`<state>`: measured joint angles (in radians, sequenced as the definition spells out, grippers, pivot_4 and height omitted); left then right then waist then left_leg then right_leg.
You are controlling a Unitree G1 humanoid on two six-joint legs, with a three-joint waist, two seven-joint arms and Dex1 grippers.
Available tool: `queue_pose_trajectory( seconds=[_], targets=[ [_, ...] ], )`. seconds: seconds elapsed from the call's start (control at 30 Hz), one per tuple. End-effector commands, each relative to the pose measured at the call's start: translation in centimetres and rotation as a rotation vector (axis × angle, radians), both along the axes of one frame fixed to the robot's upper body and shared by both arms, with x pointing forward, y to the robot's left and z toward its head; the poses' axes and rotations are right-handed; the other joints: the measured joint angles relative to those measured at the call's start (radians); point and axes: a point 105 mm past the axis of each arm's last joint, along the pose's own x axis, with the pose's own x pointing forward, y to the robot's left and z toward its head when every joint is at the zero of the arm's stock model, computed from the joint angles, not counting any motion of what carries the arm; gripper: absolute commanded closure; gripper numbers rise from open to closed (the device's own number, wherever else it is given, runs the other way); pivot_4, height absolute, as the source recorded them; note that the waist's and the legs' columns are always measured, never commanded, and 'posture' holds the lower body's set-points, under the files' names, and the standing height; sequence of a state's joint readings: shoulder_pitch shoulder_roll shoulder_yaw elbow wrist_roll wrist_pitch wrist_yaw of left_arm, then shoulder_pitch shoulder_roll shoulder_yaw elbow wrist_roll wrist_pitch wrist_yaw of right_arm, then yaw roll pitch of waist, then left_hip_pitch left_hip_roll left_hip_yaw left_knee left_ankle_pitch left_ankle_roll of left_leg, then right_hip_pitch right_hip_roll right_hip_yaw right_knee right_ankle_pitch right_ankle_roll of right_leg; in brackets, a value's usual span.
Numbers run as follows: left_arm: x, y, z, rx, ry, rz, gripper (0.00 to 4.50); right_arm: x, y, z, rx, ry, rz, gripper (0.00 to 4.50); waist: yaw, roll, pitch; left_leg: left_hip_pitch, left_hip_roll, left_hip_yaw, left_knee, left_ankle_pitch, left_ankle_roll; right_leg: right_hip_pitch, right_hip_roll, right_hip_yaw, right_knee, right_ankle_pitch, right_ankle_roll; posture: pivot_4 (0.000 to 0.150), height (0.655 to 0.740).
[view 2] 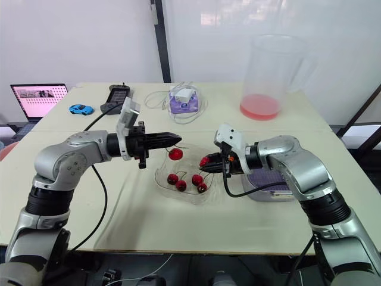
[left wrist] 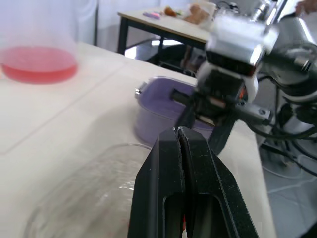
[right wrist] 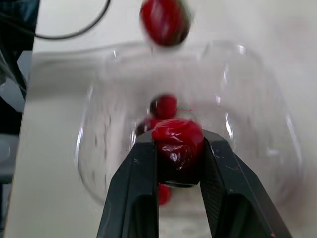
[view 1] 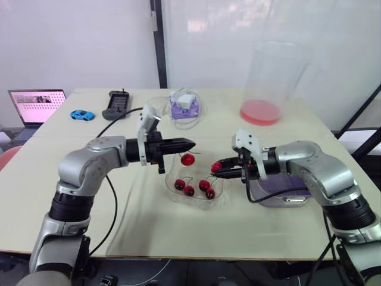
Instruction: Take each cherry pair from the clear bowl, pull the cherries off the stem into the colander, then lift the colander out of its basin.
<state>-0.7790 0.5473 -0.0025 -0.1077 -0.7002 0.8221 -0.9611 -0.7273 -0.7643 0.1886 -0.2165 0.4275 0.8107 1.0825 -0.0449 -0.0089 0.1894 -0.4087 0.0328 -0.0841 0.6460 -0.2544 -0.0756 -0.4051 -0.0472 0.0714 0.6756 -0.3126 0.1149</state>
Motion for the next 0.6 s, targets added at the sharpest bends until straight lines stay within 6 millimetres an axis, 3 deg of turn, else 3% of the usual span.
queue_pose_trajectory(
  seconds=[0.03, 0.2, 0.27, 0.33, 0.4, 0.5, 0.6],
  targets=[
    [-0.1, 0.2, 0.9, -0.020, -0.049, -0.001, 4.50, -0.5, 0.0, 2.0, 0.019, -0.072, 0.001, 3.50, 0.000, 0.000, 0.000, 0.000, 0.000, 0.000, 0.000, 0.000, 0.000, 0.000, 0.000, 0.000, 0.000, 0.000, 0.000, 0.150, 0.7332],
    [0.0, 0.2, 0.9, -0.026, -0.053, 0.001, 4.50, -0.6, -2.3, 5.2, 0.048, -0.134, -0.077, 3.50, 0.010, 0.000, 0.000, 0.000, 0.000, 0.000, 0.000, 0.000, 0.000, 0.000, -0.001, 0.000, 0.000, 0.000, 0.000, 0.150, 0.7332],
    [0.0, 0.2, 1.0, -0.027, -0.056, 0.005, 4.50, 0.0, -4.1, 6.3, 0.016, -0.182, -0.150, 3.50, 0.012, 0.000, 0.000, -0.001, -0.001, 0.000, 0.000, 0.000, 0.000, 0.000, -0.001, 0.000, 0.000, 0.000, 0.000, 0.150, 0.7332],
    [0.1, 0.2, 1.1, -0.032, -0.061, 0.009, 4.50, 0.9, -7.3, 6.9, -0.077, -0.227, -0.263, 3.50, 0.013, 0.000, 0.000, -0.001, -0.001, 0.000, 0.000, 0.000, 0.000, 0.000, -0.001, 0.000, -0.001, 0.000, 0.000, 0.150, 0.7332],
    [0.1, 0.3, 1.2, -0.037, -0.068, 0.012, 4.50, 1.2, -10.5, 6.8, -0.171, -0.230, -0.364, 3.50, 0.020, 0.000, 0.000, -0.001, 0.000, 0.000, 0.000, 0.000, 0.000, 0.000, -0.001, 0.000, -0.001, 0.000, 0.000, 0.150, 0.7332],
    [0.1, 0.3, 1.2, -0.044, -0.077, 0.015, 4.50, 1.2, -14.0, 4.8, -0.296, -0.190, -0.437, 3.50, 0.024, 0.000, 0.000, -0.001, 0.000, 0.001, 0.000, -0.001, 0.001, 0.001, -0.001, 0.000, -0.003, 0.000, 0.000, 0.150, 0.7332],
    [0.1, 0.2, 1.2, -0.047, -0.080, 0.015, 4.50, 1.3, -15.1, 3.1, -0.342, -0.163, -0.448, 3.50, 0.018, 0.000, 0.000, 0.000, 0.000, 0.002, 0.000, -0.001, 0.001, 0.001, 0.000, 0.001, -0.003, 0.000, 0.000, 0.150, 0.7332]
  ],
)
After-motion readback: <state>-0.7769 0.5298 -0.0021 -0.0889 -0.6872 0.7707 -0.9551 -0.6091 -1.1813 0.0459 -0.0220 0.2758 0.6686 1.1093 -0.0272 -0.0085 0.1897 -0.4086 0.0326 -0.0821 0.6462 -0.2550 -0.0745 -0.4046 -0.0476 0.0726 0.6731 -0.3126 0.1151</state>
